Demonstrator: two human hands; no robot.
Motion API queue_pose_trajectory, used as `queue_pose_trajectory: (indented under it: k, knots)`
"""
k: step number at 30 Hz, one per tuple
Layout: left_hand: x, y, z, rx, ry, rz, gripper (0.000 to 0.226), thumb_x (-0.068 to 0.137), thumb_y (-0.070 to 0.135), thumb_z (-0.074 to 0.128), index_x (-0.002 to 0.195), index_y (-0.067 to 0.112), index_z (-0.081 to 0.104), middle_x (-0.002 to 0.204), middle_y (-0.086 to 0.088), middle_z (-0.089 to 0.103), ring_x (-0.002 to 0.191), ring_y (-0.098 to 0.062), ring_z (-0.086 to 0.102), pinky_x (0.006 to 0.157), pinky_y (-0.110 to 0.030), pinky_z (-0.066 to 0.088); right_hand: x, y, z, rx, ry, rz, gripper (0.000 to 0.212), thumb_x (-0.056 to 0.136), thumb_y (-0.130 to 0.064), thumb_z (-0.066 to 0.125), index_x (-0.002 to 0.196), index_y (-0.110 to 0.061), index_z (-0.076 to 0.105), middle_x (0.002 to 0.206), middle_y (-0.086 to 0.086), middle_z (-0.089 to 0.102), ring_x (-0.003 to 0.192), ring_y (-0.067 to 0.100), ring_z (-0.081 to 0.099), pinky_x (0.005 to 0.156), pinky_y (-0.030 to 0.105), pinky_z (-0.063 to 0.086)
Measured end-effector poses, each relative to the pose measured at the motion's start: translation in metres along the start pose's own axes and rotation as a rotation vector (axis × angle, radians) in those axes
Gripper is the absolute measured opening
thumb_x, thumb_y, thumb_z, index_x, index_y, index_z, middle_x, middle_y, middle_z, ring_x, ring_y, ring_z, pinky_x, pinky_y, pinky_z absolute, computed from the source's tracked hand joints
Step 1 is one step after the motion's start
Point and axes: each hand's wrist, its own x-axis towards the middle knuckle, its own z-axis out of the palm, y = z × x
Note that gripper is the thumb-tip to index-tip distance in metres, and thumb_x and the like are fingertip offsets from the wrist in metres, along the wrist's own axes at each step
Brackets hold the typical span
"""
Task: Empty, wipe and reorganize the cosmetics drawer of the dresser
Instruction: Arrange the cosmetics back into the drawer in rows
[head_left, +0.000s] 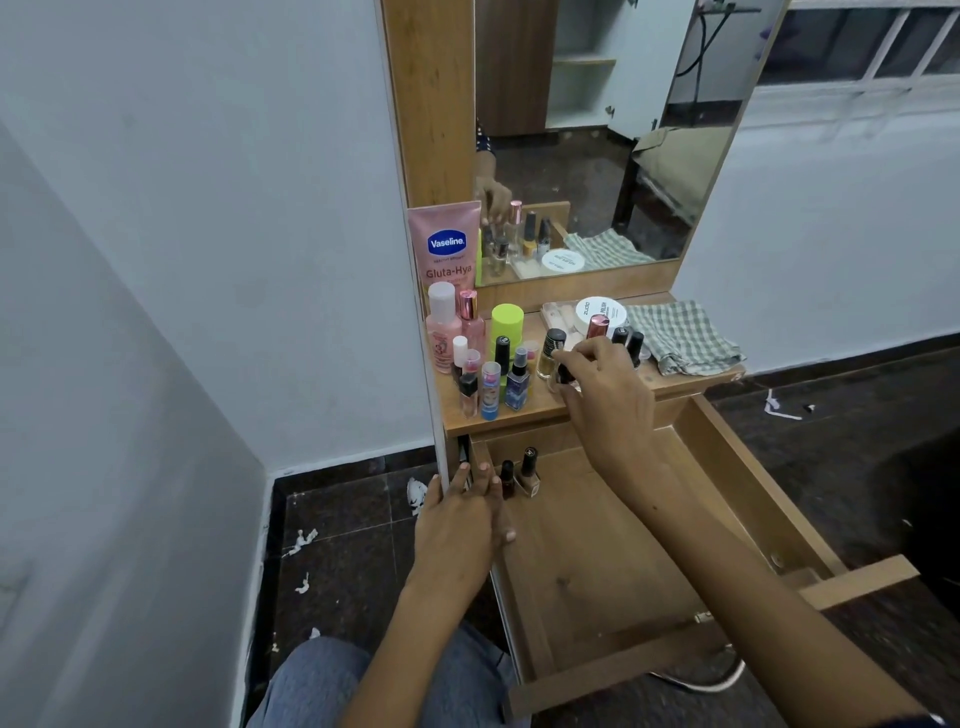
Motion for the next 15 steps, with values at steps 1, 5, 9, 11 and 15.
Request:
queue_pose_trajectory:
  k: [1, 5, 9, 11, 15]
  knots:
    - [0.000, 0.000, 0.000, 0.000, -0.005, -0.002, 0.063, 0.099, 0.042, 0.038, 0.152, 0.019, 0.013, 0.160, 0.002, 0.004, 0.147, -0.018, -0.001, 0.117, -0.041, -0.002, 0.000, 0.000, -0.001, -0.005, -0.008, -0.006, 0.030, 0.069, -0.005, 0.080, 0.097, -0.010, 0.071, 0.093, 0.006, 0.062, 0.079, 0.021, 0.057, 0.049, 0.023, 0.031]
    - [0.000, 0.000, 0.000, 0.003, -0.006, -0.006, 0.063, 0.099, 0.042, 0.038, 0.152, 0.019, 0.012, 0.160, 0.002, 0.003, 0.147, -0.018, -0.002, 0.117, -0.040, -0.002, -0.003, 0.003, -0.007, 0.073, -0.085, -0.013, 0.022, 0.070, -0.005, 0.080, 0.090, -0.010, 0.071, 0.096, 0.006, 0.062, 0.074, 0.021, 0.059, 0.050, 0.024, 0.035]
    - [0.002, 0.001, 0.000, 0.017, -0.024, -0.020, 0.065, 0.099, 0.042, 0.038, 0.152, 0.019, 0.009, 0.160, 0.002, 0.002, 0.147, -0.019, -0.002, 0.117, -0.041, -0.001, -0.012, 0.005, -0.030, 0.208, -0.234, 0.020, 0.020, 0.076, -0.017, 0.077, 0.095, -0.018, 0.072, 0.101, -0.002, 0.065, 0.088, 0.017, 0.061, 0.065, 0.029, 0.046]
    - [0.002, 0.002, 0.000, 0.014, -0.021, -0.019, 0.065, 0.099, 0.042, 0.039, 0.152, 0.019, 0.009, 0.160, 0.002, 0.003, 0.147, -0.019, -0.002, 0.117, -0.041, 0.000, -0.019, 0.006, -0.038, 0.242, -0.351, 0.087, 0.019, 0.076, -0.019, 0.077, 0.094, -0.022, 0.072, 0.093, -0.005, 0.068, 0.086, 0.014, 0.062, 0.071, 0.031, 0.048]
    - [-0.001, 0.001, 0.001, -0.015, 0.024, -0.007, 0.064, 0.098, 0.041, 0.042, 0.152, 0.019, 0.017, 0.160, 0.002, 0.010, 0.147, -0.018, 0.003, 0.117, -0.040, 0.002, -0.035, 0.014, -0.010, 0.276, -0.548, 0.270, 0.022, 0.070, -0.016, 0.079, 0.080, -0.031, 0.066, 0.082, -0.011, 0.068, 0.084, 0.009, 0.063, 0.074, 0.033, 0.052]
